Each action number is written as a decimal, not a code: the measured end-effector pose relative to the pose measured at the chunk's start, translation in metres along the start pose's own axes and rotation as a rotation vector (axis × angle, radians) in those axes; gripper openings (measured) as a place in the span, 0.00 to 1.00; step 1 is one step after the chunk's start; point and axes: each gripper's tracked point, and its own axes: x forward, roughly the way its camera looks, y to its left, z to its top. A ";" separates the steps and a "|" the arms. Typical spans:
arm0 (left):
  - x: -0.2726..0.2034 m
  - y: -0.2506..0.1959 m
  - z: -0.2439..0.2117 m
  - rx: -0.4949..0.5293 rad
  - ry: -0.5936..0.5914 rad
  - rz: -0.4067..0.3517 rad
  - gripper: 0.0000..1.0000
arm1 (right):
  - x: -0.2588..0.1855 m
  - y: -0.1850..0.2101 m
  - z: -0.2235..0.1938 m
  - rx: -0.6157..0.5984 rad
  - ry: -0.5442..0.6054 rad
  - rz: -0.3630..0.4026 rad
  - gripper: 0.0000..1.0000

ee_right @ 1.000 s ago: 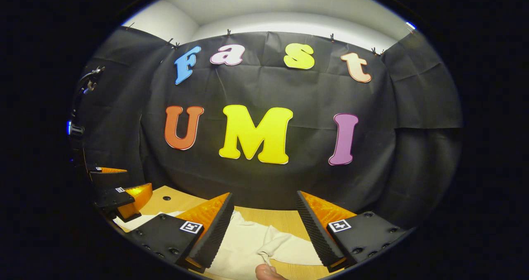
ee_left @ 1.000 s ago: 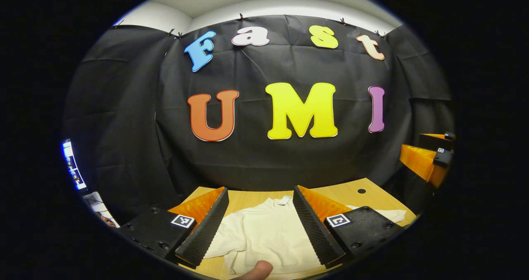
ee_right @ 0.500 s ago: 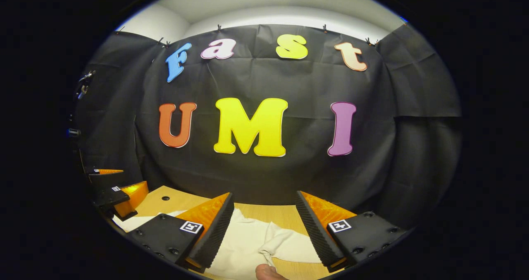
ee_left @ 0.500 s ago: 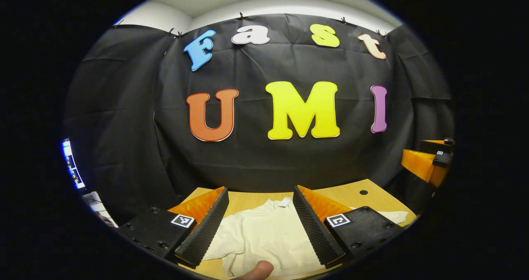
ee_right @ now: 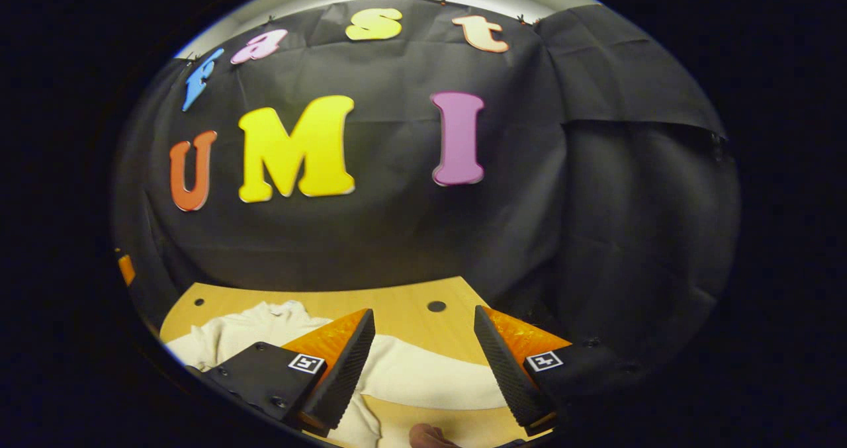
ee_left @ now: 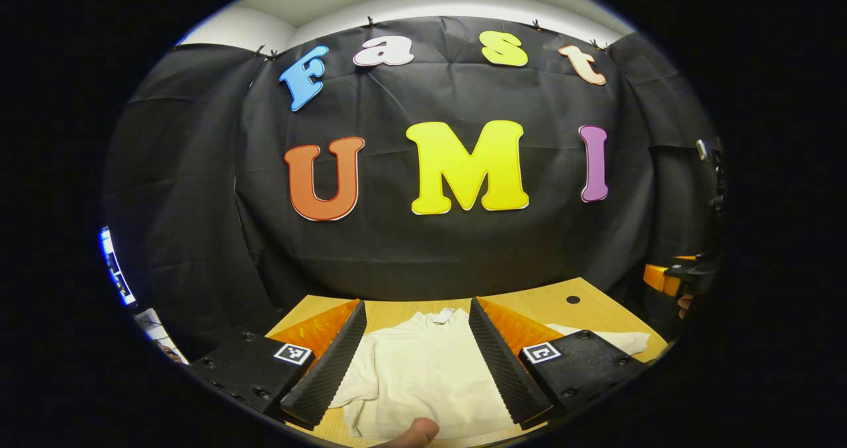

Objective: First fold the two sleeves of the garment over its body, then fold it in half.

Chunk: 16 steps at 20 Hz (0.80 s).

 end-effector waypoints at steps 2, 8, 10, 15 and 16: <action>-0.004 -0.007 0.003 0.030 -0.010 0.015 1.00 | 0.025 -0.040 -0.042 0.014 0.094 -0.072 0.92; -0.013 -0.033 -0.005 0.072 0.013 0.053 1.00 | 0.080 -0.122 -0.155 0.078 0.362 -0.209 0.95; -0.018 -0.041 -0.010 0.078 0.029 0.072 1.00 | 0.089 -0.133 -0.181 0.124 0.447 -0.233 0.93; -0.031 -0.051 -0.018 0.078 0.043 0.127 1.00 | 0.097 -0.147 -0.209 0.209 0.601 -0.237 0.95; -0.032 -0.051 -0.022 0.082 0.060 0.137 1.00 | 0.099 -0.146 -0.213 0.201 0.619 -0.234 0.96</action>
